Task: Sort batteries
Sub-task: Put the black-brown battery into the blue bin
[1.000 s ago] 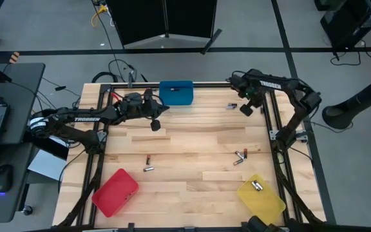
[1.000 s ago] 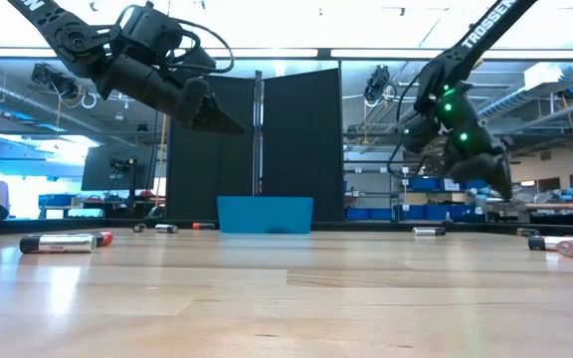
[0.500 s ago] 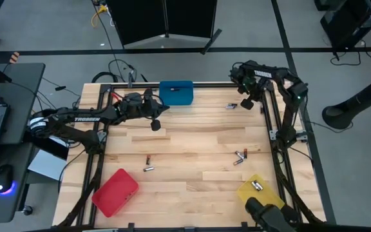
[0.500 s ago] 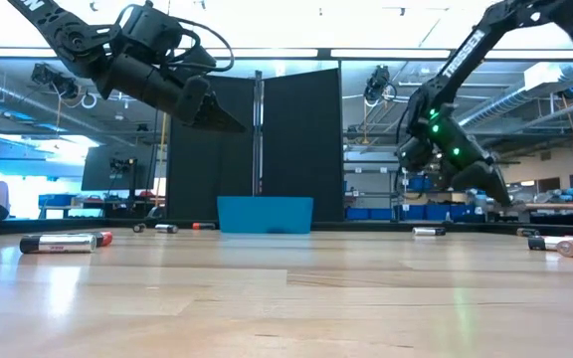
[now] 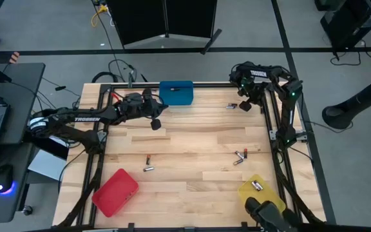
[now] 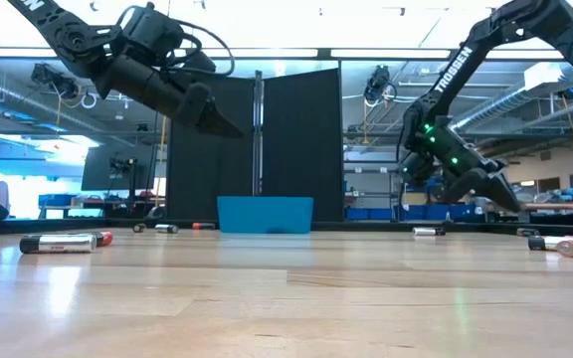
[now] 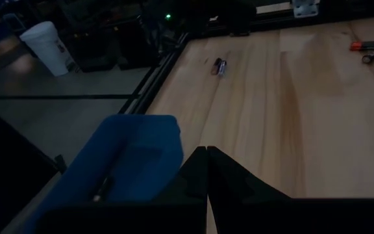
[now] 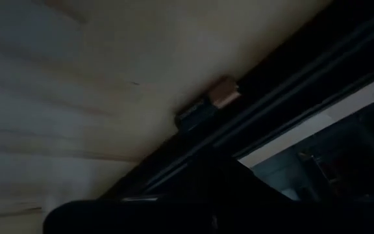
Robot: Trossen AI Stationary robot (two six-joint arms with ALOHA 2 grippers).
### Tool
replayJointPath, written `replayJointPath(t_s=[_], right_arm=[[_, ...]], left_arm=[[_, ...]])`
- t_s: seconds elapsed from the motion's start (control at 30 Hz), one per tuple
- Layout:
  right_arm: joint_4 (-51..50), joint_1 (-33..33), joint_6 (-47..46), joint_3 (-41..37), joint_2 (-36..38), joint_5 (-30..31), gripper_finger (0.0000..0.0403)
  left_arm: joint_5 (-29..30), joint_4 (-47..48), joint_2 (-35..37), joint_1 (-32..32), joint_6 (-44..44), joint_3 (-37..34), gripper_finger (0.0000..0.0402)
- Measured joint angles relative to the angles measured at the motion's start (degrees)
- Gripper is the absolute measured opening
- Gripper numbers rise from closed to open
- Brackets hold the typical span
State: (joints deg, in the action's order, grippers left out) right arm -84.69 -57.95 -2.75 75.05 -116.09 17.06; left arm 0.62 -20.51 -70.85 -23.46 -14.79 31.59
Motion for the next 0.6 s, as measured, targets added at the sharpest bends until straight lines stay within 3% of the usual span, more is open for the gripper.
replayJointPath(t_s=[0.17, 0.3, 0.6], right_arm=[[-0.1, 3.7, -5.1, 0.0, 3.6, 2.0, 0.0007], [3.0, 8.2, -17.8, -3.1, 8.8, 6.9, 0.0007], [25.6, 16.5, -41.3, -27.4, 27.9, 1.7, 0.0011]], left_arm=[[0.4, 0.3, 0.0, 0.0, 0.0, 0.0, 0.0011], [0.5, 1.7, 0.0, 0.0, 0.2, 0.0, 0.0011], [1.1, 2.3, 0.0, 0.0, 1.6, 0.0, 0.0011]])
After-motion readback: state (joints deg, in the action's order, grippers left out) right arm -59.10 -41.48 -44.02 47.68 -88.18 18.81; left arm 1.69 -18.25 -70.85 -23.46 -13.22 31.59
